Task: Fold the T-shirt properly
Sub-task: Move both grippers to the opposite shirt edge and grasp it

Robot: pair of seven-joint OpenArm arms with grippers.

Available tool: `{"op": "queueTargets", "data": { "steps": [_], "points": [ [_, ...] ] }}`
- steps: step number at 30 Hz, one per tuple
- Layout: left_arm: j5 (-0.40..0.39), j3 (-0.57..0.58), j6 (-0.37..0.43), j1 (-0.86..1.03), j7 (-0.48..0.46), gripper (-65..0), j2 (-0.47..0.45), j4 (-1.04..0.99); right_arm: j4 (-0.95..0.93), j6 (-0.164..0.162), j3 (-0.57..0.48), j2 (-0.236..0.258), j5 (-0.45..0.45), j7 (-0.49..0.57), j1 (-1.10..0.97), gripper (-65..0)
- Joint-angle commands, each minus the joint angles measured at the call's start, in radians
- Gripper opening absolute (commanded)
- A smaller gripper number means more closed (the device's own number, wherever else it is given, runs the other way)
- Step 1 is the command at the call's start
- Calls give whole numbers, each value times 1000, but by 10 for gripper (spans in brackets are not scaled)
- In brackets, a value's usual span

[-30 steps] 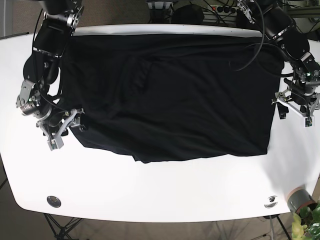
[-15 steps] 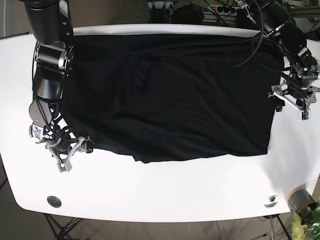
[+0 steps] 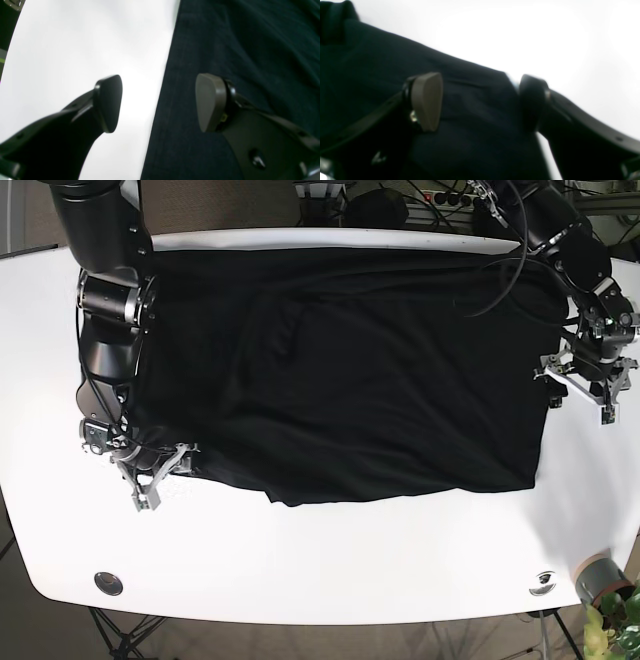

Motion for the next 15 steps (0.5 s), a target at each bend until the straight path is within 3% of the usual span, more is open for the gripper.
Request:
{"op": "queueTargets", "data": {
  "steps": [1,3,7,11,15],
  "points": [
    [-7,-2,4,-15,-21,-217,-19,12,22,2,2,-5,3,7,11,-200],
    [-7,-1,4,-15,-21,-217,-22,-7,24,2,2,-5,6,9,3,-219],
    [-1,-1,4,-54,-32,-217,-34,-71,24,-1,4,-21,1,12,-1,-400],
    [1,10,7,-114,-66,-212,-76,-191,22,-38,4,-24,1,12,-3,-604],
    [1,102,10,-200,-118,-210,-148,-360,22,-48,4,-24,4,10,-3,-617]
  ]
}}
